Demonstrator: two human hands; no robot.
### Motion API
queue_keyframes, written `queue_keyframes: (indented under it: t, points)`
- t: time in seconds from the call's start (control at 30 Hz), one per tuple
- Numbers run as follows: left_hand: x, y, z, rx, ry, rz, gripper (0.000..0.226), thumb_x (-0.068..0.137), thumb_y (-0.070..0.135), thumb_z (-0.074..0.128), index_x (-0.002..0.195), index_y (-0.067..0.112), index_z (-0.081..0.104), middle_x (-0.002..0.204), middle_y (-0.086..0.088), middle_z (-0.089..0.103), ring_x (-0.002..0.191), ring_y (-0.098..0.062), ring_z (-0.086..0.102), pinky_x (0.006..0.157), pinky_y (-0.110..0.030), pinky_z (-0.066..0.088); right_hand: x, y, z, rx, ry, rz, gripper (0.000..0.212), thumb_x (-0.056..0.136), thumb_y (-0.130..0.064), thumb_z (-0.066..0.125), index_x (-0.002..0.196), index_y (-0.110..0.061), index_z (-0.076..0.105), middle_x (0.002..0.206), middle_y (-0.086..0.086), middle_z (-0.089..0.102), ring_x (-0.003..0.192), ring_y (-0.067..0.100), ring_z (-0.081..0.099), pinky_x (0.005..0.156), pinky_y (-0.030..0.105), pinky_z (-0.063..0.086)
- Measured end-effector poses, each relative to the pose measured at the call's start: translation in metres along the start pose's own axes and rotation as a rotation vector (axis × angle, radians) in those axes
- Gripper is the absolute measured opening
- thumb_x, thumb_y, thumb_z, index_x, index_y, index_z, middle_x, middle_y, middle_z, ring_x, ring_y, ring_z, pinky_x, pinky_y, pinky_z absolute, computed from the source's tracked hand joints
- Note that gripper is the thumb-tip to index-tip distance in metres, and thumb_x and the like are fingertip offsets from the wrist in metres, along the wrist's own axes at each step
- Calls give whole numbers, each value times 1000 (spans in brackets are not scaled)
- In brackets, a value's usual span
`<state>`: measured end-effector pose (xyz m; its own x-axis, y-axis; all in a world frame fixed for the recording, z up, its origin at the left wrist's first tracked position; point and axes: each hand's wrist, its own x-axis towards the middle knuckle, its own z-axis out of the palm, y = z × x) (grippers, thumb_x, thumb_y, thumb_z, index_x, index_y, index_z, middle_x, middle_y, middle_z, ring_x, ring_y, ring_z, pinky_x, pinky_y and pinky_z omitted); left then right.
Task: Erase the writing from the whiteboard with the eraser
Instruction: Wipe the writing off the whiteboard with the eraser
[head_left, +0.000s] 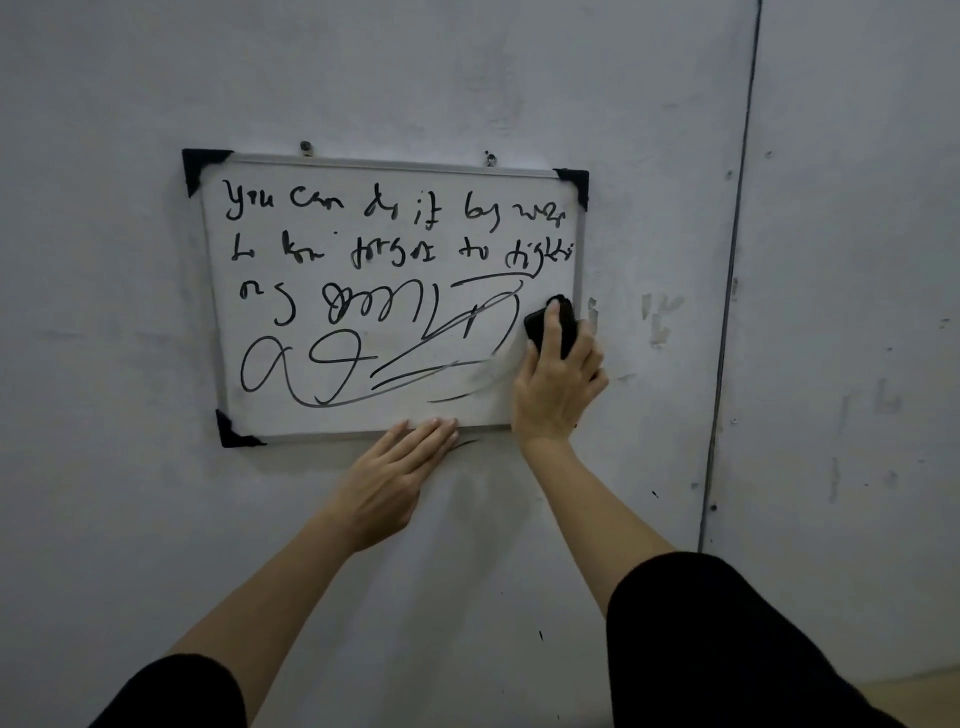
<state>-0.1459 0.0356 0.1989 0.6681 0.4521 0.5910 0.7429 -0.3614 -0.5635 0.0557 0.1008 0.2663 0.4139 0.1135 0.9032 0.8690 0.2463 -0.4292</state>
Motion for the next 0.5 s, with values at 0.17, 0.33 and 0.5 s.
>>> queue_keyframes:
  t: [0.17,0.33,0.5]
  points:
    - [1,-2,-1,22,-18,9,62,83,9,28,146,5,31,154,-10,25,143,-23,20,113,-43,20,-49,15,-8,5,-64,-422,60,86,-16,68,141,-25,45,128,10,44,109,29,47,85,48,43]
    - [6,-4,-4,34,-14,4,61,83,9,27,144,4,35,150,-10,34,139,-26,29,111,-46,24,-12,26,-5,-20,-21,-213,63,84,-19,71,140,-28,43,130,11,46,109,28,45,84,47,41]
    - [6,-9,-4,57,-28,26,59,86,7,26,145,3,31,152,-10,29,141,-26,24,113,-47,23,-8,-12,1,-20,23,-189,59,86,-22,69,140,-26,45,127,13,51,106,27,47,81,46,44]
